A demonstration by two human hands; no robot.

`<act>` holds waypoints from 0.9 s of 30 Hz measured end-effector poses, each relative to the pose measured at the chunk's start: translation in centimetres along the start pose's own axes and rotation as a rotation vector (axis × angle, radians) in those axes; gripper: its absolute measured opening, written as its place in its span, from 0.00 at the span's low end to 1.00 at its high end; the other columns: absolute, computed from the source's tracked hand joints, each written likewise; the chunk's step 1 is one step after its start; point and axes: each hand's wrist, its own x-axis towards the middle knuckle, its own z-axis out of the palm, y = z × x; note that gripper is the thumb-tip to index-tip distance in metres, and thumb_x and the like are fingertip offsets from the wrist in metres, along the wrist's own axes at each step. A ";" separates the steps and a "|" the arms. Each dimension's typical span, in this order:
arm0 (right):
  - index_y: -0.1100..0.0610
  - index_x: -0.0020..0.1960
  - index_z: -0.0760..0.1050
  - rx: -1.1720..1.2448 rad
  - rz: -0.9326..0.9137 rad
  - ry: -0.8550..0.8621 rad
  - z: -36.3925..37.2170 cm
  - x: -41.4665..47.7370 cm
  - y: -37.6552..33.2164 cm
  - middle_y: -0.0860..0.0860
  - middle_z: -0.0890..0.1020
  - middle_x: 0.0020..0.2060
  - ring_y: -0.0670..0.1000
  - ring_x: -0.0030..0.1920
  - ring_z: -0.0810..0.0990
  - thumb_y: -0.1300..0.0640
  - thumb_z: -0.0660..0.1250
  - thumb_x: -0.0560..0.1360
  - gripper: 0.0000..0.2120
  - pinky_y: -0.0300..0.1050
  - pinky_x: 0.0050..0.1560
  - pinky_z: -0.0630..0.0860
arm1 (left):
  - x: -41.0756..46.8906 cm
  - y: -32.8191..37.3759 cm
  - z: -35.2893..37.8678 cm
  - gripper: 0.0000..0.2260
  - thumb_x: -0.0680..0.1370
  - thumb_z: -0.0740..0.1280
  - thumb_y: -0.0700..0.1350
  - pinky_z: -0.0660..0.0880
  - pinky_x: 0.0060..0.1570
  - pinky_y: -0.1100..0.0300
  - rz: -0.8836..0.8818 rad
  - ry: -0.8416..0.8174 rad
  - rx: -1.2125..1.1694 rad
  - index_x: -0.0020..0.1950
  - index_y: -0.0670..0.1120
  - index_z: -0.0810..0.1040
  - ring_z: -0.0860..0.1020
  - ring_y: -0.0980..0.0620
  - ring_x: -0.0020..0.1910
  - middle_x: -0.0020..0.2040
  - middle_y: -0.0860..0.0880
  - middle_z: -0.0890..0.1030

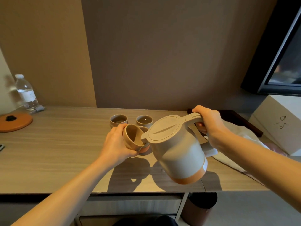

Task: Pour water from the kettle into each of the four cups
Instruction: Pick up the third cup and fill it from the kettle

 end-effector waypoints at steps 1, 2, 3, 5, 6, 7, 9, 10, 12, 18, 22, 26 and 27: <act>0.57 0.36 0.75 -0.010 0.002 -0.002 0.1 0.0 0.0 0.52 0.75 0.31 0.48 0.32 0.70 0.51 0.65 0.75 0.12 0.41 0.37 0.68 | 0.0 0.1 0.1 0.44 0.54 0.84 0.52 0.75 0.52 0.57 0.005 -0.005 -0.007 0.65 0.55 0.67 0.72 0.51 0.60 0.62 0.53 0.74; 0.57 0.36 0.75 -0.021 0.002 -0.004 0.2 0.0 0.0 0.52 0.75 0.31 0.48 0.32 0.70 0.51 0.65 0.75 0.12 0.41 0.36 0.67 | -0.1 0.1 0.1 0.43 0.54 0.84 0.52 0.75 0.51 0.57 0.010 -0.012 -0.013 0.65 0.55 0.67 0.72 0.52 0.60 0.62 0.53 0.74; 0.57 0.36 0.75 -0.032 0.000 -0.005 0.3 0.0 0.0 0.52 0.74 0.31 0.48 0.31 0.70 0.51 0.65 0.75 0.12 0.41 0.35 0.67 | -0.1 0.2 0.1 0.43 0.55 0.84 0.51 0.75 0.51 0.57 0.015 -0.017 -0.016 0.65 0.55 0.67 0.72 0.52 0.60 0.62 0.53 0.73; 0.58 0.37 0.75 -0.046 -0.003 0.000 0.4 0.0 -0.1 0.53 0.75 0.32 0.47 0.33 0.70 0.52 0.65 0.75 0.12 0.40 0.35 0.67 | -0.2 0.3 0.2 0.42 0.56 0.84 0.51 0.75 0.52 0.57 0.021 -0.022 -0.022 0.65 0.55 0.67 0.72 0.52 0.60 0.62 0.53 0.73; 0.58 0.38 0.76 -0.051 -0.002 0.002 0.5 0.0 -0.1 0.53 0.76 0.33 0.48 0.34 0.71 0.52 0.65 0.75 0.12 0.40 0.35 0.67 | -0.2 0.4 0.3 0.41 0.56 0.84 0.50 0.75 0.52 0.57 0.023 -0.024 -0.024 0.65 0.55 0.67 0.72 0.52 0.60 0.62 0.53 0.73; 0.58 0.38 0.76 -0.055 -0.002 0.003 0.5 0.1 -0.1 0.54 0.76 0.34 0.48 0.35 0.72 0.52 0.66 0.75 0.12 0.40 0.36 0.68 | -0.2 0.4 0.3 0.41 0.56 0.84 0.50 0.75 0.52 0.58 0.024 -0.025 -0.024 0.64 0.55 0.67 0.72 0.52 0.60 0.62 0.53 0.73; 0.59 0.38 0.76 -0.067 -0.011 -0.003 0.6 0.1 -0.3 0.54 0.76 0.34 0.48 0.35 0.72 0.52 0.66 0.75 0.12 0.41 0.37 0.69 | -0.3 0.3 0.4 0.41 0.57 0.84 0.50 0.75 0.51 0.58 0.026 -0.024 -0.017 0.65 0.55 0.67 0.72 0.52 0.59 0.62 0.53 0.73; 0.59 0.37 0.76 -0.077 -0.019 -0.007 0.6 0.2 -0.3 0.54 0.76 0.34 0.49 0.35 0.72 0.52 0.66 0.74 0.12 0.41 0.38 0.69 | -0.3 0.2 0.5 0.41 0.57 0.83 0.50 0.75 0.51 0.58 0.028 -0.024 -0.013 0.65 0.55 0.67 0.72 0.52 0.59 0.62 0.53 0.73; 0.59 0.34 0.75 -0.104 -0.032 -0.009 0.7 0.3 -0.6 0.55 0.75 0.33 0.50 0.35 0.71 0.53 0.65 0.74 0.13 0.42 0.38 0.69 | -0.4 0.1 0.6 0.41 0.56 0.83 0.51 0.75 0.51 0.57 0.030 -0.023 -0.006 0.64 0.56 0.67 0.72 0.52 0.59 0.61 0.53 0.74; 0.59 0.33 0.73 -0.167 -0.045 -0.022 1.0 0.6 -1.4 0.55 0.73 0.31 0.50 0.32 0.69 0.53 0.65 0.73 0.14 0.43 0.37 0.68 | -0.8 -0.1 1.1 0.41 0.55 0.83 0.53 0.74 0.50 0.58 0.004 -0.036 -0.048 0.62 0.57 0.67 0.72 0.54 0.57 0.60 0.54 0.74; 0.61 0.35 0.74 -0.208 -0.071 -0.037 1.1 0.7 -1.7 0.56 0.73 0.32 0.51 0.33 0.70 0.53 0.65 0.73 0.13 0.44 0.37 0.68 | -1.0 0.0 1.1 0.40 0.55 0.83 0.53 0.74 0.52 0.57 0.016 -0.045 -0.092 0.62 0.57 0.67 0.72 0.54 0.57 0.58 0.56 0.74; 0.61 0.33 0.72 -0.238 -0.091 -0.057 1.1 0.8 -2.2 0.56 0.72 0.29 0.50 0.30 0.68 0.54 0.65 0.73 0.13 0.43 0.35 0.67 | -1.1 0.0 1.2 0.41 0.53 0.83 0.54 0.75 0.52 0.56 -0.014 -0.049 -0.136 0.62 0.57 0.68 0.74 0.54 0.56 0.57 0.56 0.76; 0.61 0.32 0.71 -0.246 -0.097 -0.061 1.1 0.9 -2.3 0.55 0.71 0.28 0.49 0.29 0.68 0.55 0.65 0.73 0.14 0.43 0.34 0.67 | -1.1 0.1 1.2 0.41 0.53 0.83 0.54 0.75 0.51 0.58 -0.023 -0.050 -0.143 0.62 0.57 0.68 0.74 0.54 0.56 0.57 0.56 0.76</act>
